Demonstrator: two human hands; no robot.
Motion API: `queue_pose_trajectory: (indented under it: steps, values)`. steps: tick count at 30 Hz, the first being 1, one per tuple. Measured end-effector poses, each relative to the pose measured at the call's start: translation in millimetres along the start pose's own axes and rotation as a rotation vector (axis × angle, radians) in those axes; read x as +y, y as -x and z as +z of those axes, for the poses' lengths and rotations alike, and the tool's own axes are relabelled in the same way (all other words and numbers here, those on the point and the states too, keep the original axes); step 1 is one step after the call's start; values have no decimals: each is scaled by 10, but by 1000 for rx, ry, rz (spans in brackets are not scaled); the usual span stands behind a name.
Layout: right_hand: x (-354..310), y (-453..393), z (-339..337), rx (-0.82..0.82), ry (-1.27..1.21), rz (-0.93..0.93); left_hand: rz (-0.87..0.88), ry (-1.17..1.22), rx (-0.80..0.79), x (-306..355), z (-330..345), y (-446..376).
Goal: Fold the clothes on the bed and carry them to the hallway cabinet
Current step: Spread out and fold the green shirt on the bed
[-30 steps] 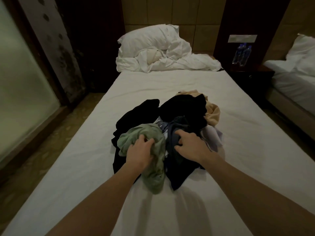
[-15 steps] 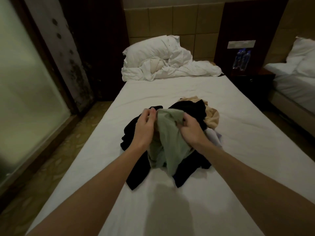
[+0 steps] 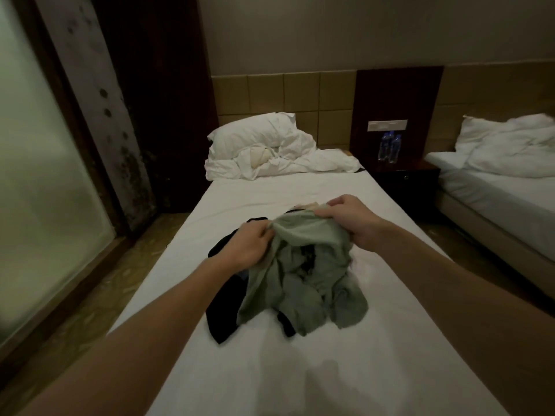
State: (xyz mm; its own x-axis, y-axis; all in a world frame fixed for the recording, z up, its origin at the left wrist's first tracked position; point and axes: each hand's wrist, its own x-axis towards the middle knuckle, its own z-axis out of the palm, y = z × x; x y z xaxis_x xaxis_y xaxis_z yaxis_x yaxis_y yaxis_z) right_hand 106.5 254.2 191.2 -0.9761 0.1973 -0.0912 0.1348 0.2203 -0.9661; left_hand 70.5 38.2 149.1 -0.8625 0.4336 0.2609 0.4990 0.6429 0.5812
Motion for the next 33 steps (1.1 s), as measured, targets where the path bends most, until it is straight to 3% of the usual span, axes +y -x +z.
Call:
queue_pose_trajectory:
  steps: [5,9,10,12,15,17,19,21,23,25,28,33]
  values:
    - [49,117,-152,-105,93,-51,-254,339,365,4,-113,-14]
    - [187,79,-135,-84,788,-194,-377,694,294,-11,-271,-20]
    - [227,75,-88,-83,857,-233,-405,794,253,30,-304,-9]
    - [291,142,45,-181,721,-289,-429,912,143,108,-336,2]
    - [364,239,333,-315,505,-357,-294,778,-35,219,-289,55]
    - [408,188,478,-253,515,-469,-173,612,-128,224,-267,112]
    - [379,127,498,-207,484,-433,-80,447,-196,123,-298,144]
    - [350,106,442,-160,440,-345,3,106,-214,-31,-369,147]
    - [309,99,351,-64,442,-328,3,-199,-236,-198,-436,161]
    - [278,93,280,51,432,-342,-55,-336,-246,-359,-459,212]
    - [202,77,202,197,474,-357,-121,-347,-210,-509,-433,278]
    - [180,106,-3,331,548,-296,-112,-163,-90,-433,-501,230]
